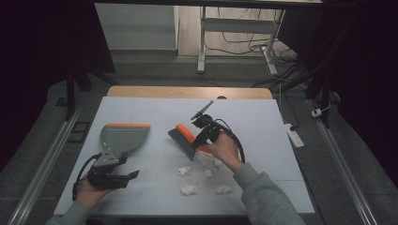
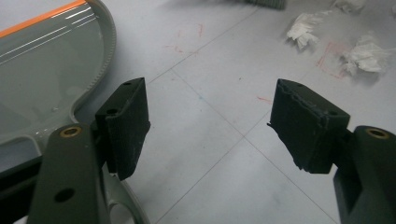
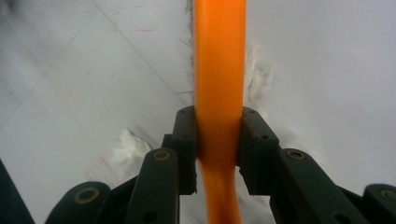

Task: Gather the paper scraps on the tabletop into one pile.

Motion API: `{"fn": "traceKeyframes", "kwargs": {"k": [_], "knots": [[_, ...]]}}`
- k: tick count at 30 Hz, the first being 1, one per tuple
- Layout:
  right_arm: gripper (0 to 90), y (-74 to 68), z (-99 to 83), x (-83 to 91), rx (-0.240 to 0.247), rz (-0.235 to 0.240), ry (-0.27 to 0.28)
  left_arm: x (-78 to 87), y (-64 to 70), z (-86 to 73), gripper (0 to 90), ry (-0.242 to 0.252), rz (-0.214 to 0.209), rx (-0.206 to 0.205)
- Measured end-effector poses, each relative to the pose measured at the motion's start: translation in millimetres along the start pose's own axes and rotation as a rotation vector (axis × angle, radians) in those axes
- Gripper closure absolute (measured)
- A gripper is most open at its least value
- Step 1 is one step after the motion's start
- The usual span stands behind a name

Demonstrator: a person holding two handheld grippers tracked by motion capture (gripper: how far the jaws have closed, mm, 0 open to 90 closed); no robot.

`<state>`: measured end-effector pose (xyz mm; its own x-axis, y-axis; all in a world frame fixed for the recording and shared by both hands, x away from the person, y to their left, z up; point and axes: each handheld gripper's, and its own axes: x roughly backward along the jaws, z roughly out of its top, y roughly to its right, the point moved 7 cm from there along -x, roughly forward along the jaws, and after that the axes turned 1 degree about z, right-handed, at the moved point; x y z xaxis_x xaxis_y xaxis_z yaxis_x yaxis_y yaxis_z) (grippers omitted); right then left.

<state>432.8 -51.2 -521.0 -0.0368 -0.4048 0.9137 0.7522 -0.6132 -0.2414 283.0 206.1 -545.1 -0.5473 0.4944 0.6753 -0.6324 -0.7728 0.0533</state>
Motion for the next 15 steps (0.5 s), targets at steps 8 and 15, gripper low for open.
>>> {"fn": "traceKeyframes", "kwargs": {"k": [8,15], "knots": [[70.3,-20.0,-9.6,37.0,0.080,0.067,0.109,0.9,-1.3,0.2,29.0,0.005,0.006,0.008],[70.4,-59.5,-34.3,38.4,0.179,0.118,0.071,0.8,-0.8,0.0,29.0,0.002,0.006,0.006]]}}
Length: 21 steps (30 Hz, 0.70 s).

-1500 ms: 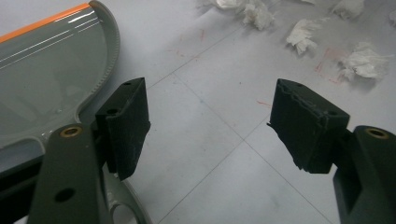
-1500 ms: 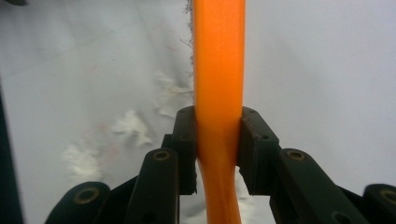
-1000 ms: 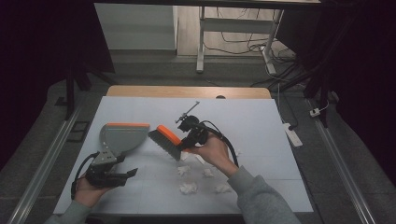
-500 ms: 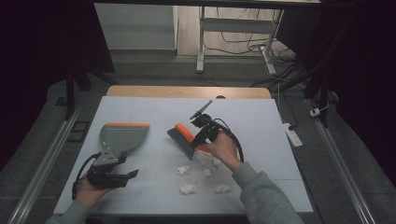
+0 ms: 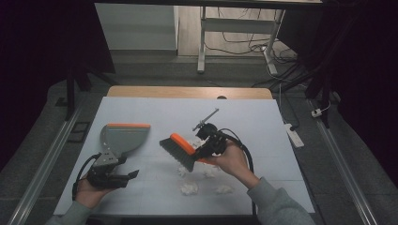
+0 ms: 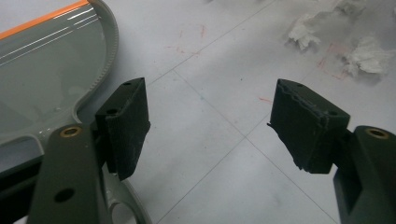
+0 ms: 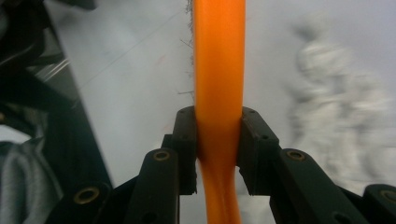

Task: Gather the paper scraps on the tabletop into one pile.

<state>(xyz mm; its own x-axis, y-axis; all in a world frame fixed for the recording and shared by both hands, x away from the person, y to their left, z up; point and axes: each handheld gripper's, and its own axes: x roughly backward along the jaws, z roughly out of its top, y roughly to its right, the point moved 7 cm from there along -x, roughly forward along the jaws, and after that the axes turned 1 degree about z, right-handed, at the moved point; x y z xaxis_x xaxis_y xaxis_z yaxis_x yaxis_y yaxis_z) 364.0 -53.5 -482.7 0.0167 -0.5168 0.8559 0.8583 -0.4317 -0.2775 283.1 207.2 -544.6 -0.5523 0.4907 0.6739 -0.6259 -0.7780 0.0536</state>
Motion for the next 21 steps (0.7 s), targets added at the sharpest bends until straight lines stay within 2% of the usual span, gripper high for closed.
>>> {"fn": "traceKeyframes", "kwargs": {"k": [1,3,7,8,10,12,14,17,19,21], "knots": [[70.3,-6.1,-3.5,-6.2,0.007,0.020,-0.013,-0.2,-0.1,0.0,29.0,-0.001,0.001,-0.001],[70.3,-13.0,-7.1,-17.7,0.037,0.018,-0.040,-0.4,0.2,-0.1,28.9,-0.004,0.001,-0.004],[70.3,-15.2,-7.2,-36.1,0.046,0.022,-0.081,0.1,1.0,-0.3,28.9,-0.004,0.002,-0.006],[70.3,-12.5,-6.9,-39.3,0.048,0.009,-0.094,0.1,1.0,-0.4,28.9,-0.004,0.002,-0.005],[70.3,-2.9,-6.3,-42.4,0.063,-0.049,-0.111,0.3,1.2,-0.9,28.9,-0.005,-0.002,-0.006],[70.3,8.9,-5.8,-40.7,0.033,-0.059,-0.102,0.7,1.2,-1.8,28.8,-0.006,-0.002,-0.006],[70.3,22.3,-5.9,-34.7,0.011,-0.098,-0.088,1.2,0.8,-2.3,28.8,-0.005,-0.003,-0.004],[70.3,34.4,-6.1,-24.7,-0.018,-0.122,-0.055,1.1,0.8,-2.4,28.8,-0.005,-0.003,-0.003],[70.3,34.7,-7.2,-14.9,-0.021,-0.114,-0.028,0.8,1.0,-2.3,28.8,-0.006,-0.002,-0.004],[70.3,26.5,-8.4,-5.9,0.003,-0.101,-0.015,0.4,0.8,-2.3,28.8,-0.007,-0.003,-0.001]]}}
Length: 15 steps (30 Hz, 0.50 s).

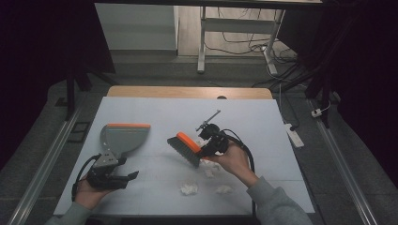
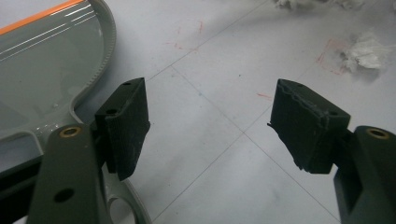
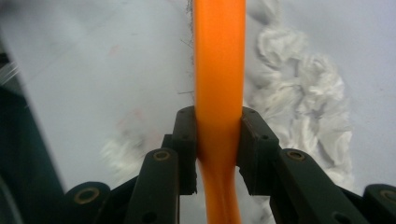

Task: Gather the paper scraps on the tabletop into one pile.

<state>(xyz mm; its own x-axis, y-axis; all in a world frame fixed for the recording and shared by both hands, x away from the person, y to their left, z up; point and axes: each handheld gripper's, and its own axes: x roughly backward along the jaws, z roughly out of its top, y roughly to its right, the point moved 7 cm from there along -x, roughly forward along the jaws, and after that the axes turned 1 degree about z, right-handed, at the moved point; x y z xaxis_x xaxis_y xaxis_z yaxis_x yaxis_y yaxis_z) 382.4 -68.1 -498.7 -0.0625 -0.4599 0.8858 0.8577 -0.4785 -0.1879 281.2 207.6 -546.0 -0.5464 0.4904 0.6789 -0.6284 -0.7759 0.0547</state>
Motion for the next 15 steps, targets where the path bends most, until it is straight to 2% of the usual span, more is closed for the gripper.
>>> {"fn": "traceKeyframes", "kwargs": {"k": [3,7,8,12,14,15], "knots": [[70.3,-18.4,-4.5,12.4,0.088,0.027,-0.008,-0.8,-0.8,-0.6,28.8,-0.003,0.000,0.003],[70.4,-45.5,-17.9,19.5,0.184,0.086,-0.067,-0.3,-1.4,-0.6,28.9,0.000,0.001,0.007],[70.3,-50.2,-20.4,19.6,0.195,0.098,-0.076,-0.5,-1.7,-0.5,28.9,0.000,0.002,0.007],[70.3,-71.0,-39.2,10.6,0.258,0.138,-0.173,-1.2,-1.8,-0.9,28.9,-0.003,0.001,0.008],[70.3,-75.6,-50.3,1.7,0.296,0.131,-0.244,-1.2,-2.2,-1.0,28.9,-0.004,0.001,0.008],[70.3,-76.2,-52.8,-1.0,0.297,0.119,-0.261,-1.2,-2.3,-1.0,28.9,-0.004,0.002,0.008]]}}
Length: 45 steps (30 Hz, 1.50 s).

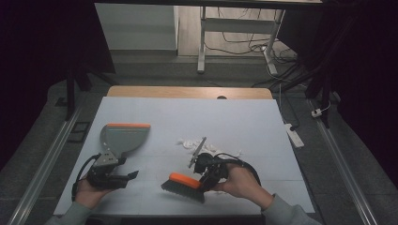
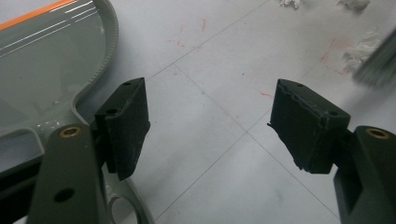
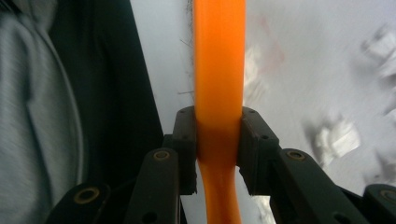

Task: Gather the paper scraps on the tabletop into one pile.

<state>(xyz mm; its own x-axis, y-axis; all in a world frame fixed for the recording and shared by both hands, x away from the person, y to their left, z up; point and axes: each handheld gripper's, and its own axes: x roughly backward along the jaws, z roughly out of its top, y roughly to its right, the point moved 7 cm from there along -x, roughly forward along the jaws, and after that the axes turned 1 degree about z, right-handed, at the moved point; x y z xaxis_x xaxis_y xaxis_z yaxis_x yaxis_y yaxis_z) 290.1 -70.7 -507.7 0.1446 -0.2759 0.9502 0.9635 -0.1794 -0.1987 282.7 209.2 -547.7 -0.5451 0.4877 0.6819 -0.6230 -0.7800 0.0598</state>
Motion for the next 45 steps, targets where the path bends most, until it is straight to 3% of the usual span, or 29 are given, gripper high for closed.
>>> {"fn": "traceKeyframes", "kwargs": {"k": [2,7,8,9,15,18,21,26,30,35,37,39,42,45], "knots": [[70.3,2.5,-3.2,-6.8,0.017,-0.019,-0.034,0.1,0.1,0.0,28.9,0.000,0.000,0.000],[70.4,19.4,-0.4,-2.4,0.002,-0.097,-0.039,-0.4,-0.1,-0.4,28.9,-0.004,0.000,0.000],[70.3,25.9,0.4,-1.4,-0.011,-0.131,-0.030,-0.6,-0.2,-0.5,28.9,-0.004,0.000,0.001],[70.3,31.5,1.1,0.0,-0.029,-0.131,-0.029,-0.6,-0.3,-0.6,28.8,-0.004,0.001,0.001],[70.4,73.8,-1.5,12.9,-0.112,-0.238,-0.007,-0.4,-1.3,-1.2,28.9,-0.002,0.001,0.003],[70.4,83.4,-4.8,17.0,-0.123,-0.234,0.016,-0.5,-1.4,-1.3,28.9,-0.004,0.001,0.003],[70.3,83.9,-8.2,19.7,-0.124,-0.220,0.037,-0.8,-1.1,-1.5,28.9,-0.005,0.000,0.003],[70.3,71.9,-14.5,35.4,-0.073,-0.152,0.093,-1.3,-1.2,-1.4,28.9,-0.007,0.001,0.003],[70.3,62.5,-30.1,48.6,-0.037,-0.099,0.103,-1.9,-1.1,-1.5,28.9,-0.010,0.001,0.003],[70.3,48.6,-55.2,50.8,0.010,-0.037,0.064,-2.6,-0.3,-0.8,28.9,-0.011,0.000,0.002],[70.3,39.3,-67.4,45.5,0.028,0.021,0.019,-3.2,-0.3,-0.8,28.9,-0.013,-0.002,0.001],[70.3,33.0,-75.8,39.6,0.047,0.042,-0.032,-4.2,-0.2,-0.6,28.9,-0.015,-0.003,0.002],[70.3,29.2,-82.5,27.3,0.072,0.016,-0.093,-5.0,0.1,-0.1,28.9,-0.016,-0.005,0.002],[70.3,36.3,-80.1,24.5,0.085,-0.033,-0.106,-5.2,0.5,0.0,28.9,-0.017,-0.005,0.001]]}}
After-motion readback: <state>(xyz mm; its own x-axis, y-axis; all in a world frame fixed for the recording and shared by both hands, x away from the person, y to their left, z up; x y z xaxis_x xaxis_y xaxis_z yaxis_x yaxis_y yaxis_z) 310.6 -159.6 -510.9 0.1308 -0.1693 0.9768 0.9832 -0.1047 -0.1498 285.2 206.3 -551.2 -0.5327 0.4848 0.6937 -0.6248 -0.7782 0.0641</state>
